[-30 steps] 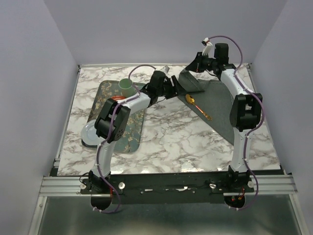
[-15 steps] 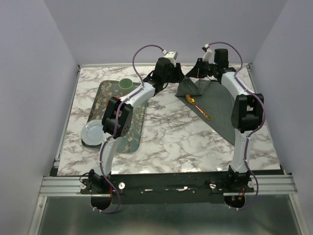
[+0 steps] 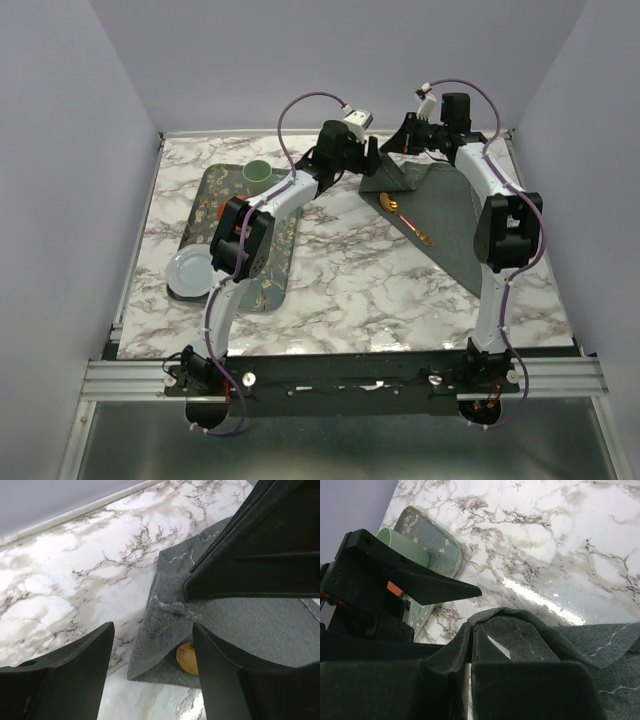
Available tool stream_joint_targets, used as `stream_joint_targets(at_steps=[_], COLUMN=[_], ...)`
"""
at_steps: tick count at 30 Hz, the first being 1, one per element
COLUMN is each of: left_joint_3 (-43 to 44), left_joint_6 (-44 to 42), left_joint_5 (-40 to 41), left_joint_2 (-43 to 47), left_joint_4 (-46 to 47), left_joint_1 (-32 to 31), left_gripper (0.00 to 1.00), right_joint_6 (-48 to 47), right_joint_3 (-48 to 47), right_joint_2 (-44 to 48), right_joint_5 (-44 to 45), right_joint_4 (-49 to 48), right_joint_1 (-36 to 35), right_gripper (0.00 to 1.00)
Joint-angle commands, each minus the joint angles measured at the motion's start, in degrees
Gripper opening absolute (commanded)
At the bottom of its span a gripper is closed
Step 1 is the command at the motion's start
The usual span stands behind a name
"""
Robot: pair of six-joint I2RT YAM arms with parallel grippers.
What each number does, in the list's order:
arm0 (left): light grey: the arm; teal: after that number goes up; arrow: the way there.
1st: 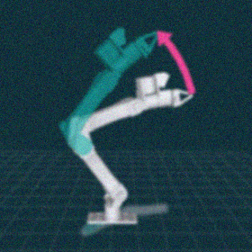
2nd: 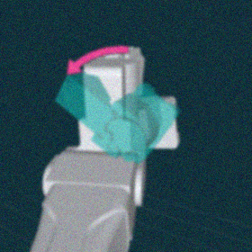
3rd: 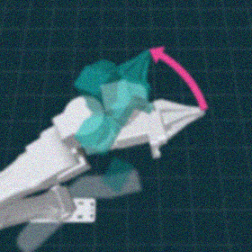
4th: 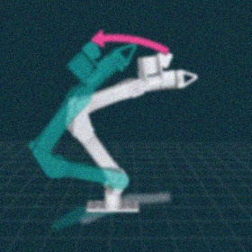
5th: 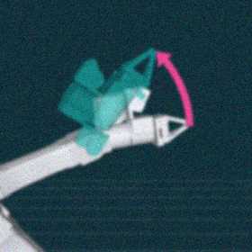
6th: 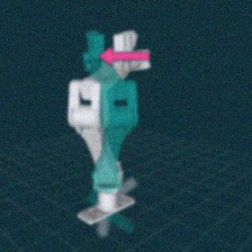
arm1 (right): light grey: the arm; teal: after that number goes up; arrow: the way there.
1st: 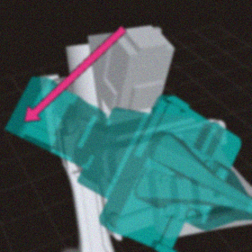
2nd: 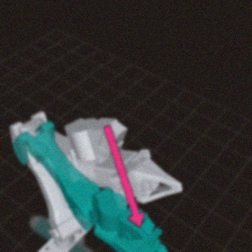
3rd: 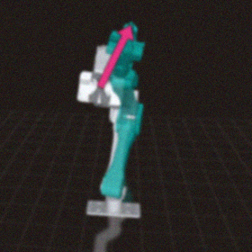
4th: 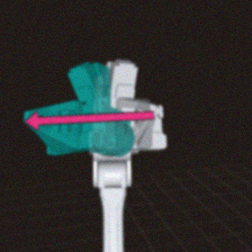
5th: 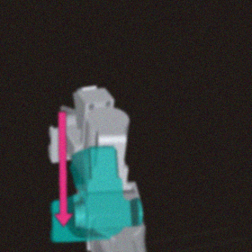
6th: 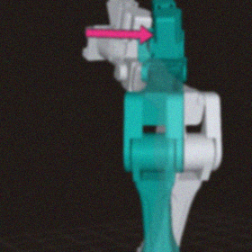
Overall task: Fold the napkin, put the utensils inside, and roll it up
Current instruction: Fold the napkin
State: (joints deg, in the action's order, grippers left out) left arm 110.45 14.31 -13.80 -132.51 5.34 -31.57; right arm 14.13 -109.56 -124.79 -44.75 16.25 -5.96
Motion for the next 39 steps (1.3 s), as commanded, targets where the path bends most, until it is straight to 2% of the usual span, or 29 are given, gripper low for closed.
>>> stream_joint_targets(at_steps=[1, 10, 12, 13, 14, 15, 18, 20, 21, 22, 25, 31, 35, 39], left_joint_3=[4.1, 7.8, 7.5, 6.9, 6.4, 5.0, 1.4, 0.4, -0.3, -1.1, -4.6, -12.1, -9.5, -7.6], left_joint_6=[-1.6, 1.2, 1.5, 2.5, 3.2, 4.1, 8.0, 12.0, 13.4, 15.1, 20.8, 32.8, 34.6, 35.3], left_joint_5=[-0.4, -2.5, -2.5, -2.0, -0.4, -0.1, 0.9, 2.0, 2.5, 2.8, 4.9, 8.3, 9.1, 9.5], left_joint_2=[-3.0, -6.1, -6.2, -5.7, -5.5, -5.1, -3.7, -3.0, -2.9, -2.8, -2.0, -0.7, -3.1, -4.8], left_joint_4=[2.1, 5.7, 6.2, 6.7, 7.2, 8.5, 13.4, 14.5, 15.7, 16.8, 20.7, 31.0, 30.4, 30.5], left_joint_1=[0.3, 0.3, 0.5, 0.8, 0.9, 1.2, 2.1, 3.2, 3.4, 3.9, 5.2, 7.4, 7.7, 7.8], left_gripper=[0.66, 0.49, 0.41, 0.37, 0.25, 0.19, 0.09, 0.02, 0.01, 0.0, 0.0, 0.0, 0.0, 0.0], right_joint_6=[0.6, 1.8, 2.7, 3.1, 3.6, 4.9, 8.2, 9.9, 11.6, 12.7, 14.4, 13.4, 13.6, 12.0], right_joint_3=[-1.1, -1.5, -2.0, -2.1, -2.2, -2.0, -2.2, -1.8, 0.5, 2.1, 10.0, 25.2, 41.4, 49.9], right_joint_2=[1.2, 1.2, 1.3, 1.5, 1.9, 2.2, 3.4, 4.9, 7.2, 8.9, 16.3, 29.2, 38.2, 42.9], right_joint_5=[-2.0, -3.1, -3.5, -3.2, -2.8, -2.3, -0.3, 5.2, 7.1, 11.4, 17.0, 21.8, 21.3, 22.8], right_joint_4=[1.9, 1.9, 1.9, 2.0, 2.3, 2.5, 4.1, 6.4, 7.9, 8.3, 8.3, 8.2, 6.2, 6.0], right_joint_1=[-0.3, -0.3, -0.3, -0.3, -0.2, -0.3, -0.2, 0.5, 1.0, 1.6, 4.6, 8.2, 8.2, 8.2], right_gripper=[0.09, 0.11, 0.11, 0.14, 0.16, 0.19, 0.39, 0.46, 0.5, 0.51, 0.52, 0.54, 0.54, 0.54])
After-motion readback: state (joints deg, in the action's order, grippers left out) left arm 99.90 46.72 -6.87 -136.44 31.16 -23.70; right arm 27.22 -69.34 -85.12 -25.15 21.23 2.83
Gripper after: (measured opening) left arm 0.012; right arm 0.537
